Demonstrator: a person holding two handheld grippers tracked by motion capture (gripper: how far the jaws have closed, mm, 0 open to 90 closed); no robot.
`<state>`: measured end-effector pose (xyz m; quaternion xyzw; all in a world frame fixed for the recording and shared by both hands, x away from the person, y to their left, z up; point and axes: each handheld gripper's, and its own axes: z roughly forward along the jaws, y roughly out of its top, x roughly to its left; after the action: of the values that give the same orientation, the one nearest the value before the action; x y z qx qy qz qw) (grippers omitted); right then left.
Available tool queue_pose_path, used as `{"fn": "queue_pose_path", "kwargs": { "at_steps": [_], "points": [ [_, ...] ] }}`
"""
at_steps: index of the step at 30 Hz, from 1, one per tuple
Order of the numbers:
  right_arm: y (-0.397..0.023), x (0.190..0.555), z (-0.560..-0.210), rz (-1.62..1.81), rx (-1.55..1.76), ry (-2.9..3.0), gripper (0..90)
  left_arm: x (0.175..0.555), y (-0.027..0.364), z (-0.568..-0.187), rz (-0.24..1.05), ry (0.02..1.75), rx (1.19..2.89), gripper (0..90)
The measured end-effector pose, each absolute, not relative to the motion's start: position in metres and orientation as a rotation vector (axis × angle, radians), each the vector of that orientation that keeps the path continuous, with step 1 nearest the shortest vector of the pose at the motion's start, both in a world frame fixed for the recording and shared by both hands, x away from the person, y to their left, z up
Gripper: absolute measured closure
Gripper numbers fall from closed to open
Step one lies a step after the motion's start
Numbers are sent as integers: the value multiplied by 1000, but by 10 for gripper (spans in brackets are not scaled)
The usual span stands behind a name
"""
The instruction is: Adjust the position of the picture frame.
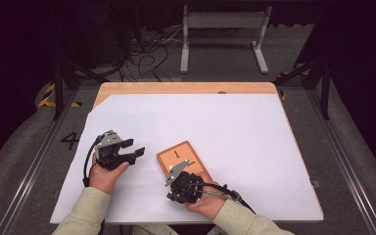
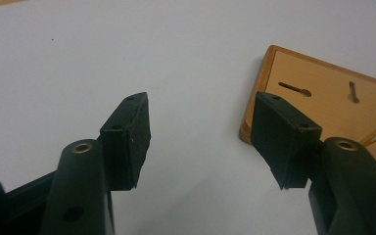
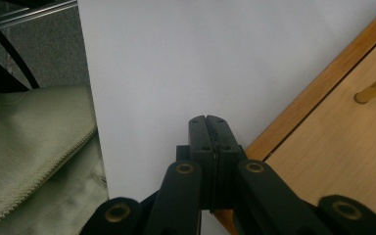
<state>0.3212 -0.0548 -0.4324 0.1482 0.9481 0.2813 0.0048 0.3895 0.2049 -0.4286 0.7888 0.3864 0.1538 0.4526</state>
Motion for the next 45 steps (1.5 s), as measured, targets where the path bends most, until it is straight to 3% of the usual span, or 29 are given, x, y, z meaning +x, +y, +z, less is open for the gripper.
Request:
{"fn": "queue_pose_path", "kwargs": {
  "at_steps": [45],
  "points": [
    [-184,356,-427,837,954,2706,900,393,193,-431,368,926,1974,402]
  ]
}}
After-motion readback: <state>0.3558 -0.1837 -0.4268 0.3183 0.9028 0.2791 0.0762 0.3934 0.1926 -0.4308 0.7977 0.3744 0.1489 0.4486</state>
